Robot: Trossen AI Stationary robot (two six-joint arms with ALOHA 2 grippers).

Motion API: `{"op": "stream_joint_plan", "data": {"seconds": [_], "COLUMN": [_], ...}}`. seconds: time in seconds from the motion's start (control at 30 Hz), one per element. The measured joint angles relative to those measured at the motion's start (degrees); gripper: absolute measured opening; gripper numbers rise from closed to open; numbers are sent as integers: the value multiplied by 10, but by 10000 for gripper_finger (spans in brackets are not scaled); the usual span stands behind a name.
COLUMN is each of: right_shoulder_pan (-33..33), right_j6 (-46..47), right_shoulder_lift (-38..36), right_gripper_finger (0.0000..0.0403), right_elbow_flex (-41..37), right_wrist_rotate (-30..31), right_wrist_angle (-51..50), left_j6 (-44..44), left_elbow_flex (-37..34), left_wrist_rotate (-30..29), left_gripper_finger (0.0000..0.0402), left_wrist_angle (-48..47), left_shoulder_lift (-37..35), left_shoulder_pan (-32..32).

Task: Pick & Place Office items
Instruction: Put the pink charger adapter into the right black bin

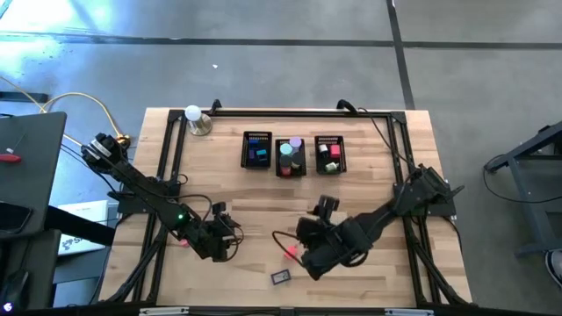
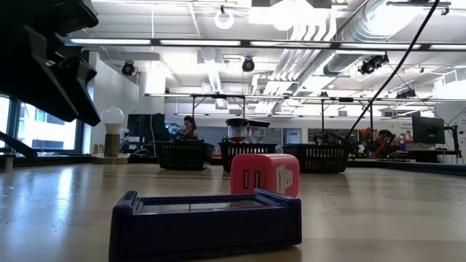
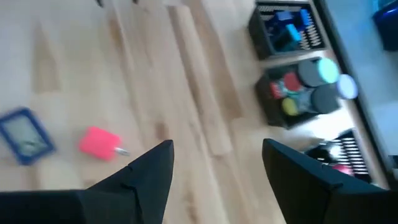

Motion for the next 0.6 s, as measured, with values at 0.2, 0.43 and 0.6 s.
{"op": "stream_joint_plan", "data": {"seconds": [0.2,0.43,0.6], "right_shoulder_pan": [0,-14,-17], "right_j6": [1,-4,2], "right_shoulder_lift": [1,3,4], "right_gripper_finger": [256,354,396], "right_elbow_flex": [0,0,-2], "right_wrist_rotate": [-43,-91,-113], "right_wrist_angle": [48,121,148], "left_j6": [-18,-19,-20], "left_elbow_flex": [0,0,0], "left_wrist_rotate": [0,0,0], "left_gripper_finger": [197,197,197], "left_wrist_angle": [0,0,-1], "left_shoulder_lift": [0,0,6], "left_shoulder_pan": [-4,-27,-47]}}
